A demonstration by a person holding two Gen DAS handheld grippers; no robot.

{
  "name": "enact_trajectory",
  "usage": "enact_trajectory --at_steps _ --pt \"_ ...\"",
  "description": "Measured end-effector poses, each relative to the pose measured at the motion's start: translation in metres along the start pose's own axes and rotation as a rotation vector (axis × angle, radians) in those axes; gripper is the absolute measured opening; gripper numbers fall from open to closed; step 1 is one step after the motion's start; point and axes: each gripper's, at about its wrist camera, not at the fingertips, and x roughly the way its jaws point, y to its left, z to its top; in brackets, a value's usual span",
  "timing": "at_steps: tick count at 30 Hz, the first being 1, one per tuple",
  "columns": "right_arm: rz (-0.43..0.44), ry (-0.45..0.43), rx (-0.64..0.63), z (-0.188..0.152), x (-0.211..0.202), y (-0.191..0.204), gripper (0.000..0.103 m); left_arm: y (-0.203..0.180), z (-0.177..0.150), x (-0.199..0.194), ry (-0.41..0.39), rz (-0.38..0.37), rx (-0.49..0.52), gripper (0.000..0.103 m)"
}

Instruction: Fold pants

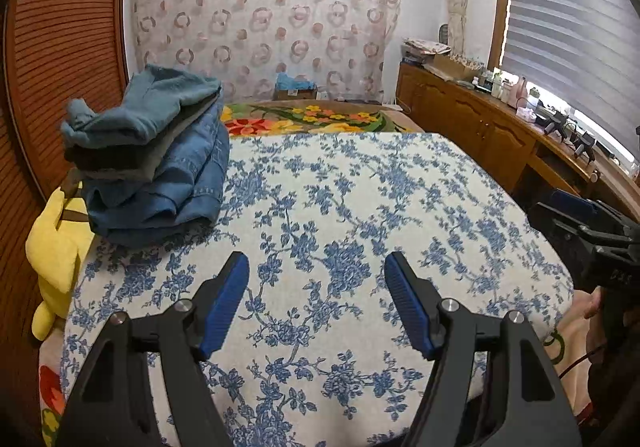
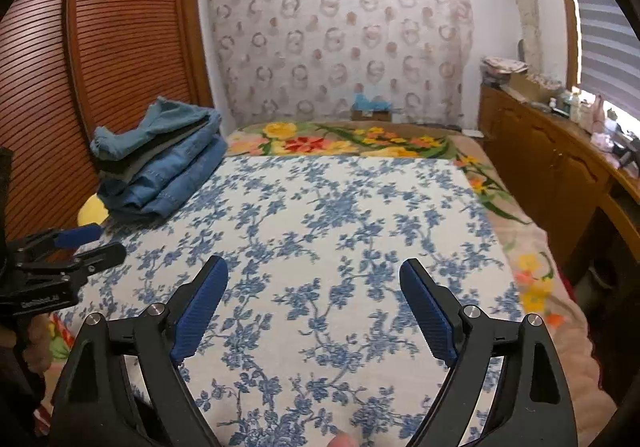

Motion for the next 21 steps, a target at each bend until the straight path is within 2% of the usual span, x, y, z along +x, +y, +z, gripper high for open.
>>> enact_trajectory --at_steps 21 --pt "-0.006 -0.135 -0.02 0.03 -0.06 0.017 0.091 -0.014 0.036 -0.07 -0.154 0.022 0.011 0.07"
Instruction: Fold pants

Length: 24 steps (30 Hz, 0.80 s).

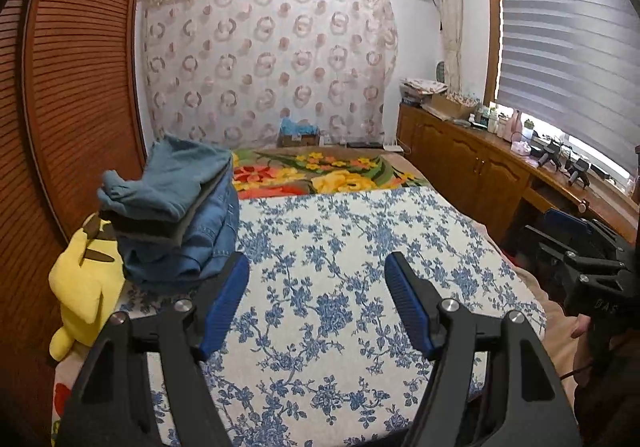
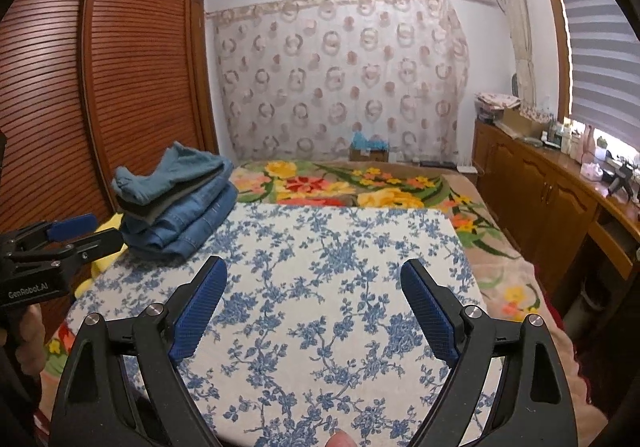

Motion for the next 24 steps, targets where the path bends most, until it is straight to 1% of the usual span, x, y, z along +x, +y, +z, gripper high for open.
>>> enact_trajectory --at_steps 9,24 --pt "-0.03 -0.049 0.011 0.006 -0.014 -0.004 0.091 0.003 0.004 -0.015 -0.038 0.014 0.0 0.07" --pt "-0.044 -0.052 0.008 0.005 -0.015 -0.004 0.091 0.005 0.002 -0.016 -0.041 0.02 -0.005 0.07"
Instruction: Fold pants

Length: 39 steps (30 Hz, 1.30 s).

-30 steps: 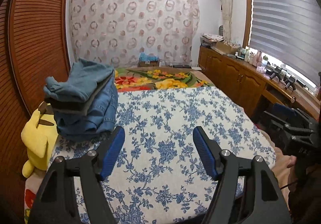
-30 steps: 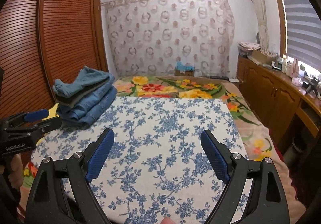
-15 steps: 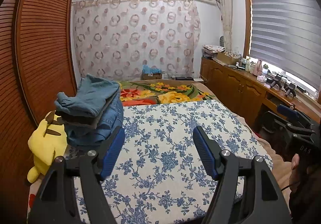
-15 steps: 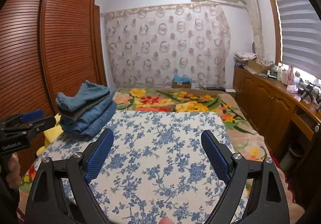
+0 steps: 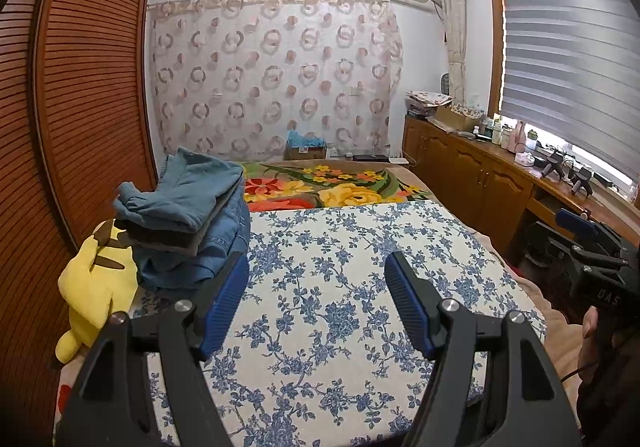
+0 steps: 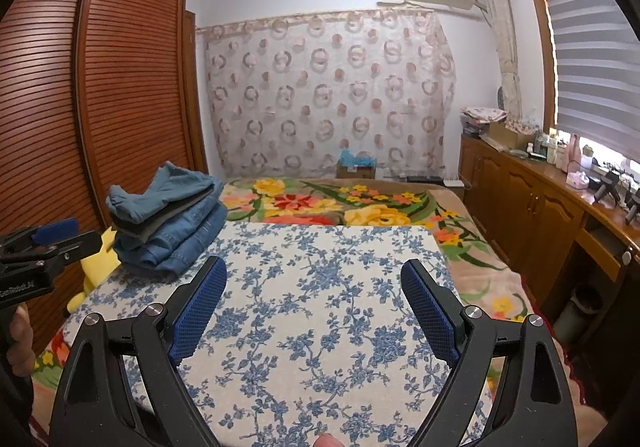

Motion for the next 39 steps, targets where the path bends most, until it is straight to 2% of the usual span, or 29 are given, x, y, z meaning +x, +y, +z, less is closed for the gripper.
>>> enact_trajectory --at_steps 39 --pt "-0.003 0.003 0.001 -0.0014 -0.0009 -0.004 0.091 0.0013 -0.0023 -0.0004 -0.005 0.003 -0.001 0.071"
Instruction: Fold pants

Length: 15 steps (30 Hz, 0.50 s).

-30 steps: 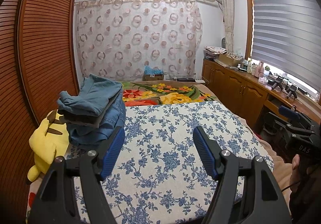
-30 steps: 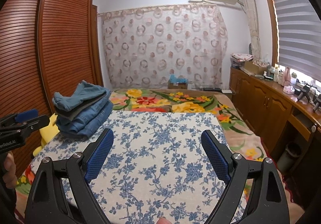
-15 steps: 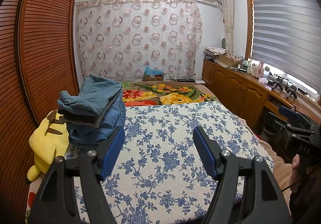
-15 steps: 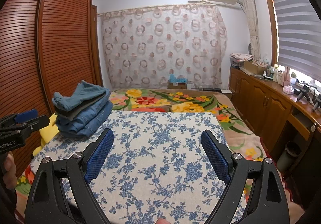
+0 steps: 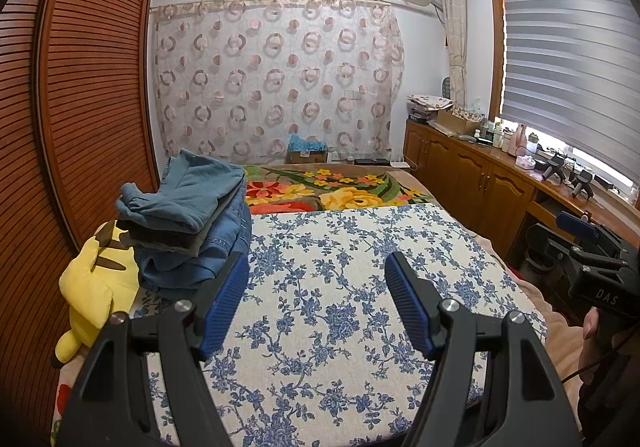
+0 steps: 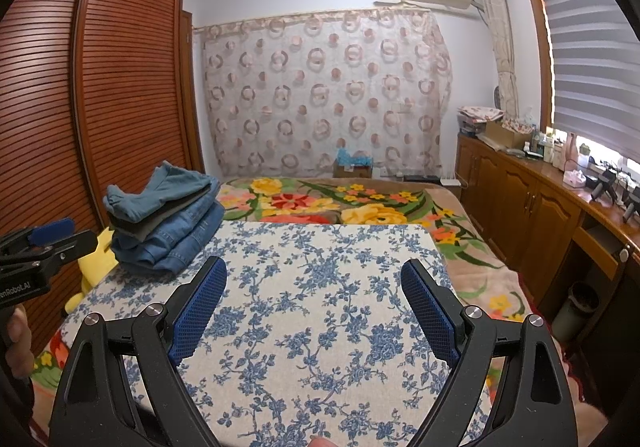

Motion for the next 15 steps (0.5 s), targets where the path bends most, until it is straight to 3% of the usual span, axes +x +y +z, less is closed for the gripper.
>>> enact_trajectory --at_steps 15 --pt "-0.001 -0.001 0.0 -0.0004 0.0 -0.0003 0.091 0.0002 -0.0004 -0.0007 -0.003 0.0 0.002 0.071"
